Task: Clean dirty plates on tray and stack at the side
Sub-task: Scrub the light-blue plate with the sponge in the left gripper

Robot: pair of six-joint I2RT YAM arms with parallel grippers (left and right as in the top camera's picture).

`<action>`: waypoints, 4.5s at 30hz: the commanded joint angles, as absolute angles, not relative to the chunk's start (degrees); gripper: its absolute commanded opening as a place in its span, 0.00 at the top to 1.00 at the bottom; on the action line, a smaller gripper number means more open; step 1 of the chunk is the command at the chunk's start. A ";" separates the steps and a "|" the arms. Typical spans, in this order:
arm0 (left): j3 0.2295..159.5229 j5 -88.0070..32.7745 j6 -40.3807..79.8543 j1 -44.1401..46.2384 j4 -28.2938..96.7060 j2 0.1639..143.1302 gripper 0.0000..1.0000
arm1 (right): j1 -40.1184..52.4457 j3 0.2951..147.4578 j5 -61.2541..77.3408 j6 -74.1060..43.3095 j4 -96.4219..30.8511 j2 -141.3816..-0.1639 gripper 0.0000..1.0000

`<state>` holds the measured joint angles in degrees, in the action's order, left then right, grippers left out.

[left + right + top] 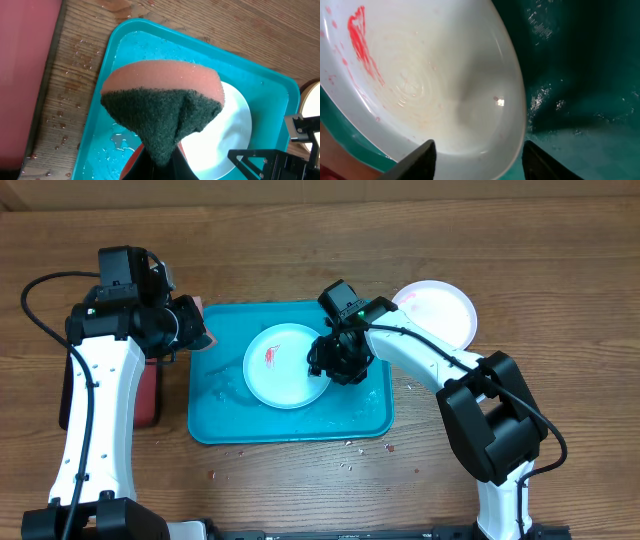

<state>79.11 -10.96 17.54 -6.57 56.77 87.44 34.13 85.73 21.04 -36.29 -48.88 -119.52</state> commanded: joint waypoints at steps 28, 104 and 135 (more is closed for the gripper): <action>78.89 -10.59 16.23 -6.33 56.23 87.74 0.96 | 42.06 85.30 0.67 -69.01 -52.82 -119.83 0.76; 83.64 17.52 18.48 7.25 57.87 118.39 0.96 | 39.44 82.08 2.48 -41.98 -38.22 -119.81 0.96; 83.46 16.58 16.99 10.07 56.01 118.78 0.96 | 39.44 82.08 2.42 -41.93 -38.06 -119.81 0.96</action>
